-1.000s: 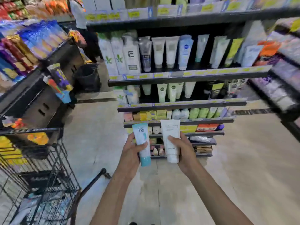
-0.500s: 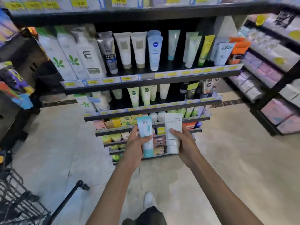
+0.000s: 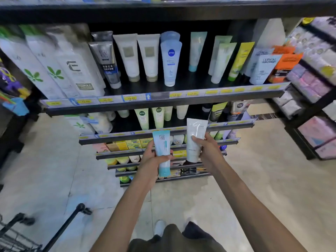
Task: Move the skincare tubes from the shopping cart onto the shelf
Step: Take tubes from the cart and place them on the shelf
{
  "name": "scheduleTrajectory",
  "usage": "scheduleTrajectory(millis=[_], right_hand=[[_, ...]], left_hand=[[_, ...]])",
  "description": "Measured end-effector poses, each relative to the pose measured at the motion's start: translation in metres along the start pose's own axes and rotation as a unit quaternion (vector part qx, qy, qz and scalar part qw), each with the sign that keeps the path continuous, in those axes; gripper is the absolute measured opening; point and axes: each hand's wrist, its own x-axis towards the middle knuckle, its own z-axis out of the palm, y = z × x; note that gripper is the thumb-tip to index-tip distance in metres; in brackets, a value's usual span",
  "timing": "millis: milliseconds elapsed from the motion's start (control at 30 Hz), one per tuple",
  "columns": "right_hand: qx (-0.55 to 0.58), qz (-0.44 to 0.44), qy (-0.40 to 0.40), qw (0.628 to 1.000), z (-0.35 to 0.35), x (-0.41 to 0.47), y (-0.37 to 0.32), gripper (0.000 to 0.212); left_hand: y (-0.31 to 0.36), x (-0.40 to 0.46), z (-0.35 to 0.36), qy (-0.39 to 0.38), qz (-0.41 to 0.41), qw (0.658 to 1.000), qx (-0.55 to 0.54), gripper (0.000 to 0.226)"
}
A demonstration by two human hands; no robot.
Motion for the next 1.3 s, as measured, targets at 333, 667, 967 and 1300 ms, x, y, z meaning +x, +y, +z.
scheduleTrajectory(millis=[333,667,967,1300], right_hand=[[-0.140,-0.037,-0.049,0.988,-0.007,0.100,-0.039,0.039],[-0.174,-0.048,-0.059,0.982,0.007,0.166,-0.047,0.026],[-0.247,-0.046,-0.062,0.966,0.006,0.183,-0.037,0.038],[-0.258,-0.032,-0.074,0.963,0.002,0.187,-0.037,0.042]], left_hand=[[-0.013,0.026,0.031,0.076,-0.013,0.997,-0.013,0.071],[-0.015,0.027,0.034,0.110,0.012,0.994,-0.014,0.073],[-0.011,0.030,0.026,0.131,0.011,0.991,-0.009,0.075],[-0.005,0.036,0.029,0.100,0.024,0.995,0.008,0.074]])
